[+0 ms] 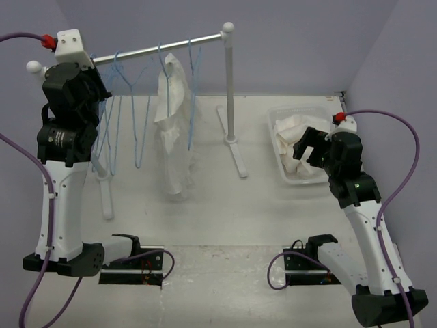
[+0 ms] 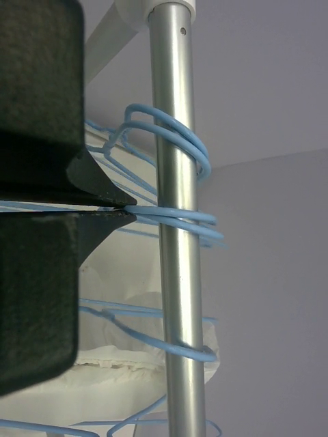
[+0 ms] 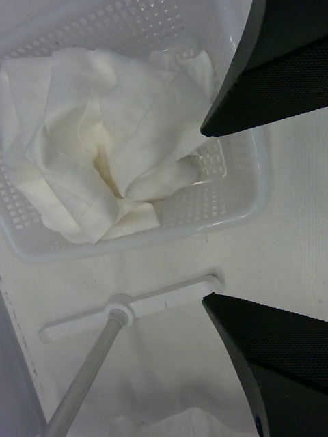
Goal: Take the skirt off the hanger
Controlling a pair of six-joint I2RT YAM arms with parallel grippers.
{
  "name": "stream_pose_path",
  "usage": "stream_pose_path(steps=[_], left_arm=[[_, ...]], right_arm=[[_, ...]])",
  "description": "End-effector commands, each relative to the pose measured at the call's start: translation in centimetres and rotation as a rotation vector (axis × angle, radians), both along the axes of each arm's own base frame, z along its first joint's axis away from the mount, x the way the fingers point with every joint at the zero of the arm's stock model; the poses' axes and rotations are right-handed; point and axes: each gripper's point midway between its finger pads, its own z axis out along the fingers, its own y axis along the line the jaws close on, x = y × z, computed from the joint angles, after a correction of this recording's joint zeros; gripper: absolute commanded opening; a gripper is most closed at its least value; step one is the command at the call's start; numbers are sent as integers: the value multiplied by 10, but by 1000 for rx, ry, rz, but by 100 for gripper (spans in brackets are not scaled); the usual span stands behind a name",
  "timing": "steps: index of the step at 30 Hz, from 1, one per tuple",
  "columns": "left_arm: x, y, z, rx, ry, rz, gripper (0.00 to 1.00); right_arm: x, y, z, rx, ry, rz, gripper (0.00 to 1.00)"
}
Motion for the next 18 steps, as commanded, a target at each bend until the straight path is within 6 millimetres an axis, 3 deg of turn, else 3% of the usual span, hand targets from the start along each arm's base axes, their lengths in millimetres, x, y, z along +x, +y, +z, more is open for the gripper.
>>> stream_pose_path(steps=[1, 11, 18], left_arm=[[-11, 2, 25, -9, -90, -1, 0], [-19, -4, 27, -18, -93, -36, 0], [-9, -5, 13, -23, -54, -37, 5]], right_arm=[[1, -4, 11, -20, -26, -14, 99], [2, -5, 10, -25, -19, -21, 99], [2, -5, 8, -26, -9, -19, 99]])
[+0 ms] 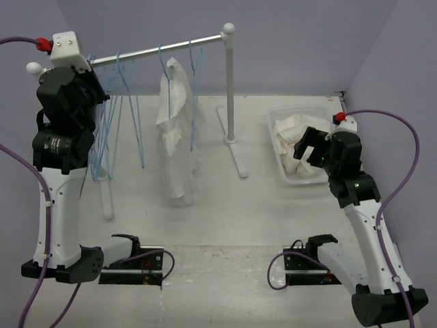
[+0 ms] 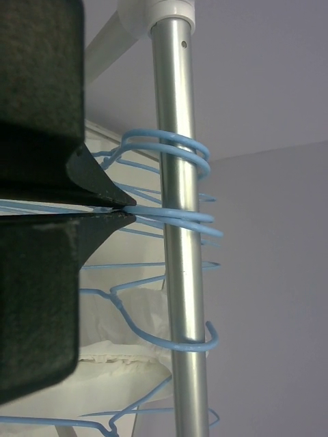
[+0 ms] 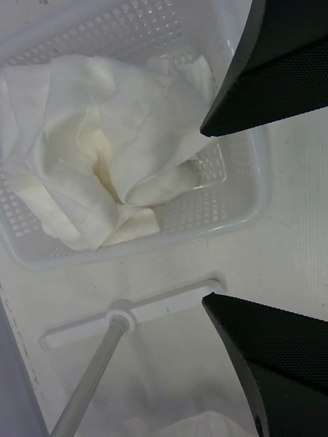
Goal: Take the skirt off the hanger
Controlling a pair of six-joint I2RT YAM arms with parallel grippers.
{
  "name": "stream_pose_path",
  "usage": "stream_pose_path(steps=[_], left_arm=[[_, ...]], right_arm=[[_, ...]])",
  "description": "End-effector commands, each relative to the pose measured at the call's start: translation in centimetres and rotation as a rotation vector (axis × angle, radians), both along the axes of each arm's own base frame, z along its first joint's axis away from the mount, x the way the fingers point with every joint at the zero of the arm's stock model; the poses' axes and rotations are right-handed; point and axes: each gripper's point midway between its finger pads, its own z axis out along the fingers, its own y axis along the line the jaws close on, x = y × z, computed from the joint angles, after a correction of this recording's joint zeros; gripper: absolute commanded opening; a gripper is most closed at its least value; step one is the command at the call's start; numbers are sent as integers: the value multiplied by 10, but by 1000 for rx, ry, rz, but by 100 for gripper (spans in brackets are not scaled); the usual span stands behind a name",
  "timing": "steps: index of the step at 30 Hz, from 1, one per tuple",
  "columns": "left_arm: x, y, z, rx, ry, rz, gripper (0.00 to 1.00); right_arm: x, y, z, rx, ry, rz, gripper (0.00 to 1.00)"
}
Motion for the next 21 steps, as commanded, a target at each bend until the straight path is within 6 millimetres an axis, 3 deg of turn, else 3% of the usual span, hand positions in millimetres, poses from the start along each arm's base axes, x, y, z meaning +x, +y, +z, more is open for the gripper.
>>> stream_pose_path(steps=[1, 5, 8, 14, 21], left_arm=[[4, -2, 4, -15, -25, -7, 7], [3, -1, 4, -15, -26, 1, 18], [4, 0, 5, -12, -27, 1, 18], [3, -1, 8, -19, -38, -4, 0], [0, -7, 14, -37, -54, -34, 0]], right_arm=[[2, -2, 8, -17, -10, -3, 99], [2, -1, 7, -18, -2, 0, 99], [2, -1, 6, -19, 4, 0, 99], [3, 0, 6, -17, 3, 5, 99], [3, 0, 7, -18, 3, 5, 99]])
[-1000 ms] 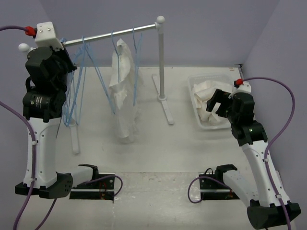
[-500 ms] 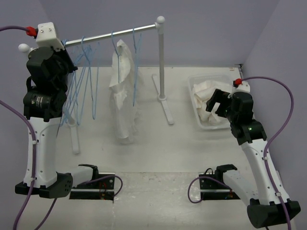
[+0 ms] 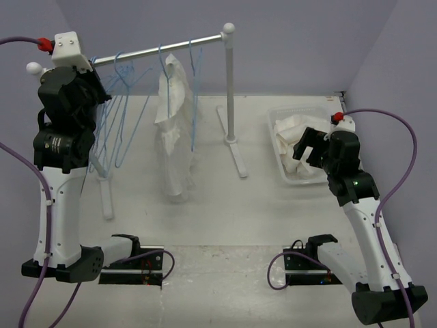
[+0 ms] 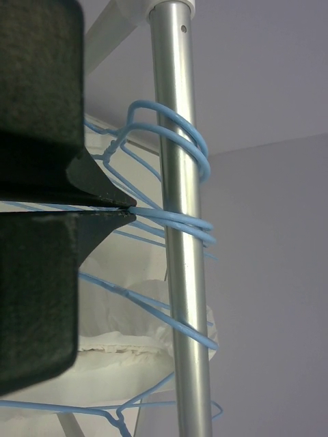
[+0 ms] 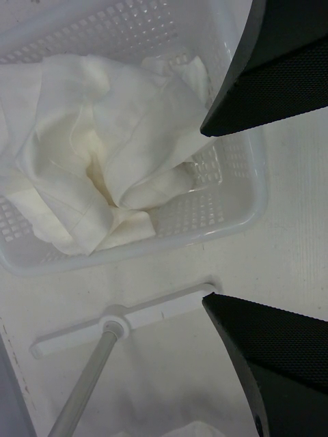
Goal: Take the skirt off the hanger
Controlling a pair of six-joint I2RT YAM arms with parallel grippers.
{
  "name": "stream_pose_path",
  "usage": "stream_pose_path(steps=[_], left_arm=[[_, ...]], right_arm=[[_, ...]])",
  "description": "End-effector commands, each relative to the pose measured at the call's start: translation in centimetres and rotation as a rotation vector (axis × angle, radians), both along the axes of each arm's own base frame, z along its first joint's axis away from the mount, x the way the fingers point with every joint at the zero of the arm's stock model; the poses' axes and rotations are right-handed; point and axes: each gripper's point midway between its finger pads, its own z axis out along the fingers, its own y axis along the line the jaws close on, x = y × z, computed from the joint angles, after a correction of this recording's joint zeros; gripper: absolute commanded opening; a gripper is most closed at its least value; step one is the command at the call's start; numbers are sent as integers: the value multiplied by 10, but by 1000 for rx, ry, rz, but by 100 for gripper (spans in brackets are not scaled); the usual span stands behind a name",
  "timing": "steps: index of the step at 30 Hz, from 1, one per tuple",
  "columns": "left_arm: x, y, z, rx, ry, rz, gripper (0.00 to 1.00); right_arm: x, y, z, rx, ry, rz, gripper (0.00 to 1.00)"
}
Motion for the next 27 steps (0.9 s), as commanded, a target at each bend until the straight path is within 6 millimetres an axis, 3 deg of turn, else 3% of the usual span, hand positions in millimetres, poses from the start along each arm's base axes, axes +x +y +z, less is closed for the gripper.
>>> stream_pose_path(steps=[1, 8, 14, 20, 27], left_arm=[[-3, -6, 19, -32, -64, -35, 0], [-7, -13, 31, -53, -93, -70, 0], [5, -17, 28, -51, -77, -88, 0], [6, 10, 18, -60, -52, 77, 0], [-14, 47, 10, -99, -38, 330, 0]], right_arm=[[2, 0, 14, -13, -28, 4, 99], [2, -2, 14, -17, -29, -4, 99], [2, -3, 12, -21, -20, -9, 99], [1, -5, 11, -28, -15, -20, 99], [2, -6, 11, -30, -13, -24, 99]])
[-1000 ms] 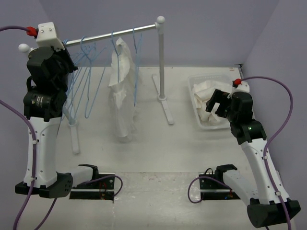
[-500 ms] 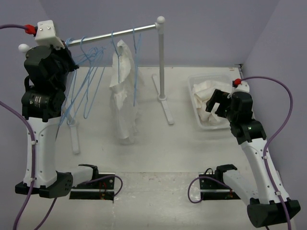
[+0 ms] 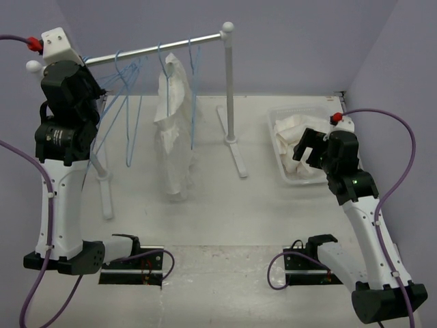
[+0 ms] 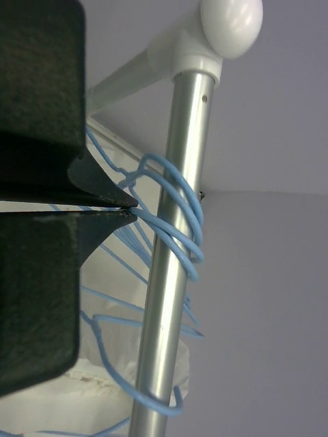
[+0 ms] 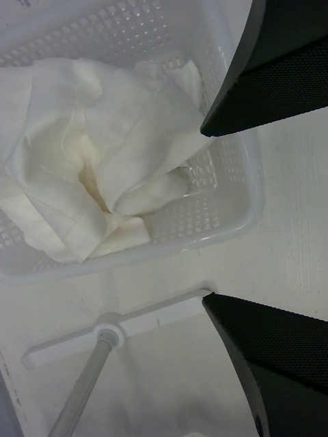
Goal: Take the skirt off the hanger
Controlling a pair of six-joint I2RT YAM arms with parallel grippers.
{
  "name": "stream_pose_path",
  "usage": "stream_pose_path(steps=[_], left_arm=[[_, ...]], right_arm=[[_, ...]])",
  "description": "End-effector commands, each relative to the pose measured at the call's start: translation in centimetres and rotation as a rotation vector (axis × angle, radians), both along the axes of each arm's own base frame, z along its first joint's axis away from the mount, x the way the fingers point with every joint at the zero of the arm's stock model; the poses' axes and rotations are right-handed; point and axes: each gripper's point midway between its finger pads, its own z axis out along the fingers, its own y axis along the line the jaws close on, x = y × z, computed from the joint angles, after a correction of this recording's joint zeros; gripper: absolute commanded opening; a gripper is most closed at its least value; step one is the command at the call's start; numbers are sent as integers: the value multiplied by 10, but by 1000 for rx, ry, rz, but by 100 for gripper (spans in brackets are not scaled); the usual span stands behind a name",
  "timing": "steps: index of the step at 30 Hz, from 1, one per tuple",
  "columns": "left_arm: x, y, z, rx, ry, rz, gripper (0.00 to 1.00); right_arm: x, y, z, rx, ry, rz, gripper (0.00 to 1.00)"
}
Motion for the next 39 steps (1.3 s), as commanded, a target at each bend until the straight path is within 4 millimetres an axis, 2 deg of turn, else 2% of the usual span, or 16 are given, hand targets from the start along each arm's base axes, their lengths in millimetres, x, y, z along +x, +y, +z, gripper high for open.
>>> stream_pose_path(steps=[1, 3, 5, 7, 8, 10, 14, 17, 18, 19, 21, 22, 24, 30, 34, 39], left_arm=[[-21, 30, 10, -36, -34, 195, 0], [-24, 33, 8, -35, -25, 216, 0], [-22, 27, 6, -42, -19, 180, 17], [-22, 22, 4, -46, -20, 146, 27], [-20, 17, 6, -45, -27, 111, 44], [-20, 10, 5, -45, -33, 64, 52], [-21, 4, 0, -50, -23, 25, 53], [-27, -2, -11, -72, -3, -10, 54], [-27, -5, -17, -76, 8, -25, 54], [-26, -8, -31, -76, 38, -40, 54], [-32, -18, -37, -82, 44, -107, 54], [-31, -27, -49, -85, 72, -160, 53], [-35, -33, -61, -77, 100, -199, 52], [-31, -23, -91, -50, 186, -142, 40], [-30, -17, -98, -44, 212, -108, 38], [-36, -23, -95, -43, 201, -151, 41]], right_arm=[[3, -4, 17, -22, -37, -15, 99], [2, -4, 18, -21, -42, -15, 99], [3, -4, 19, -19, -48, -14, 99], [3, -4, 18, -18, -45, -11, 99], [3, -4, 18, -18, -43, -13, 99], [2, -4, 18, -18, -42, -13, 99], [2, -4, 19, -15, -48, -13, 99], [2, -3, 19, -13, -49, -7, 99], [2, -3, 19, -13, -49, -7, 99], [2, -2, 18, -12, -46, -8, 99], [2, -2, 18, -12, -46, -6, 99], [2, -2, 18, -11, -44, -5, 99], [3, -1, 18, -9, -45, -1, 99], [4, 1, 17, -3, -40, 8, 99], [2, 0, 17, -6, -39, 6, 99], [3, 0, 17, -6, -43, 5, 99]])
